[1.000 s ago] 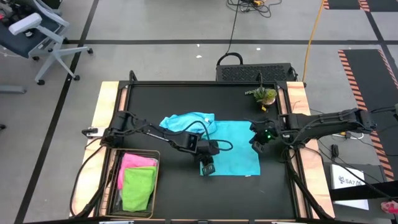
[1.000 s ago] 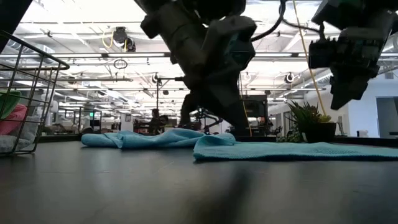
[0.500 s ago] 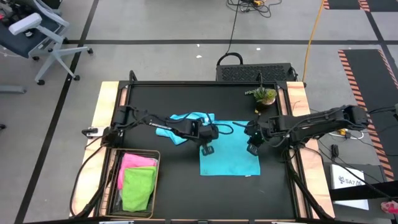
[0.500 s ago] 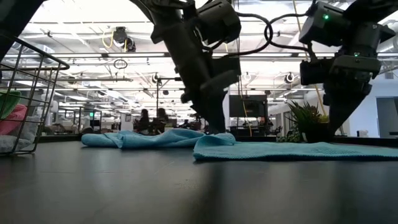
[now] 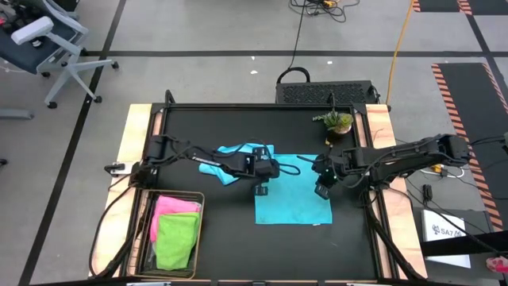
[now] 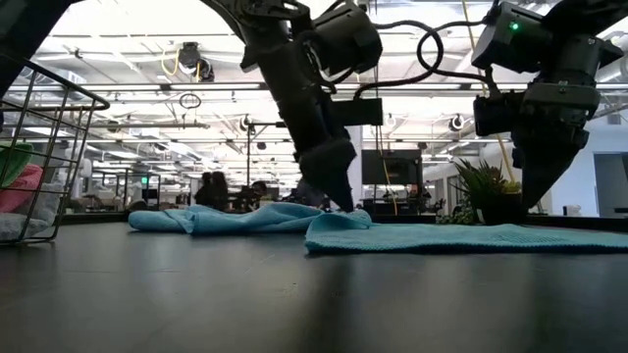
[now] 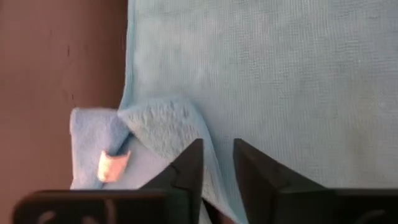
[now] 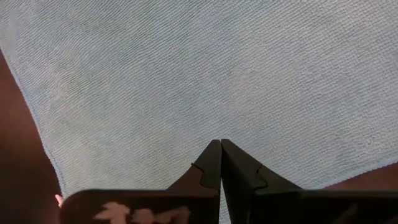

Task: Fold microfiber towels
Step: Fold the right blue microfiber cloth

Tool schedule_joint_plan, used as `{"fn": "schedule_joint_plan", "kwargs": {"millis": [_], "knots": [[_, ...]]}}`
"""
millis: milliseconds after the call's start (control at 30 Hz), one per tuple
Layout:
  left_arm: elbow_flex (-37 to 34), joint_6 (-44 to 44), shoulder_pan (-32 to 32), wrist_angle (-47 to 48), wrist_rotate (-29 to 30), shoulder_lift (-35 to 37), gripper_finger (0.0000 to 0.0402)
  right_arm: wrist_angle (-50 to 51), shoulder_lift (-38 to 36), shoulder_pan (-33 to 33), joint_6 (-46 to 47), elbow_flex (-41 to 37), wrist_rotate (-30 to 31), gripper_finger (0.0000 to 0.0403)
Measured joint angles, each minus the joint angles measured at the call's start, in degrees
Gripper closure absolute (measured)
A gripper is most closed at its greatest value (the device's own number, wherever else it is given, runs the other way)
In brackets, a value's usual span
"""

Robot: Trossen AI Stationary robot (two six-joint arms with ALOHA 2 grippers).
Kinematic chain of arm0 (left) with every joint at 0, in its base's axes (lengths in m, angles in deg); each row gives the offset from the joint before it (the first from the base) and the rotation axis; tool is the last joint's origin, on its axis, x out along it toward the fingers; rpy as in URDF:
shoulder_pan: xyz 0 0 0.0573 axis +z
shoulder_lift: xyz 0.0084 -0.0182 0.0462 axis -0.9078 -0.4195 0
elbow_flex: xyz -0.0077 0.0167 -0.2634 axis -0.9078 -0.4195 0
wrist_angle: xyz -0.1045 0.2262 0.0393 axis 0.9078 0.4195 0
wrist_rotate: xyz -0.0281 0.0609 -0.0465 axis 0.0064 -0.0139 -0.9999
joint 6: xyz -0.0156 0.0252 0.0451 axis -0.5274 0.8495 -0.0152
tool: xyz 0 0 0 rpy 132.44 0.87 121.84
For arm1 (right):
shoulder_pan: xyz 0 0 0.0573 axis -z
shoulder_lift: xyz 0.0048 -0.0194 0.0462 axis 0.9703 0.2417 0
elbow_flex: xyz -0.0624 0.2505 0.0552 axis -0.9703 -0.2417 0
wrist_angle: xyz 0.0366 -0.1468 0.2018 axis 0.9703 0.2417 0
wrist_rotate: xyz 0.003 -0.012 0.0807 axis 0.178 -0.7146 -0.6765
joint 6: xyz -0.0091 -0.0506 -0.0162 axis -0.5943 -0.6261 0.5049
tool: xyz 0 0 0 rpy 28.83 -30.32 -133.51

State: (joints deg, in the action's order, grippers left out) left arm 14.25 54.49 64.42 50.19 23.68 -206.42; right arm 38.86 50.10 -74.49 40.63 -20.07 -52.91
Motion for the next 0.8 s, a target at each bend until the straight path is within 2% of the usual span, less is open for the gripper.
{"fn": "schedule_joint_plan", "kwargs": {"millis": [100, 200, 400, 667, 800], "knots": [[-0.09, 1.26, 0.02, 0.78, 0.22, -0.69, 0.0276, -0.44, -0.04, 0.00, 1.11, 0.00, -0.07, 0.0403], [-0.02, 2.30, -0.04, 0.48, 3.86, -1.58, 0.0250, -1.59, -0.04, 0.00, 1.27, 0.00, -1.92, 0.0403], [-0.07, 3.71, -0.04, 0.23, 7.89, -2.64, 0.0219, -4.38, -0.34, 0.00, 1.53, 0.00, -4.51, 0.0403], [1.31, 1.61, -0.59, 0.18, 10.56, -2.64, 0.0218, -4.25, -0.68, 0.00, 2.12, 0.00, -4.46, 0.0403], [3.19, 1.59, -1.23, 0.05, 12.46, -2.63, 0.0252, -4.26, -0.68, 0.00, 2.34, 0.00, -4.52, 0.0403]]}}
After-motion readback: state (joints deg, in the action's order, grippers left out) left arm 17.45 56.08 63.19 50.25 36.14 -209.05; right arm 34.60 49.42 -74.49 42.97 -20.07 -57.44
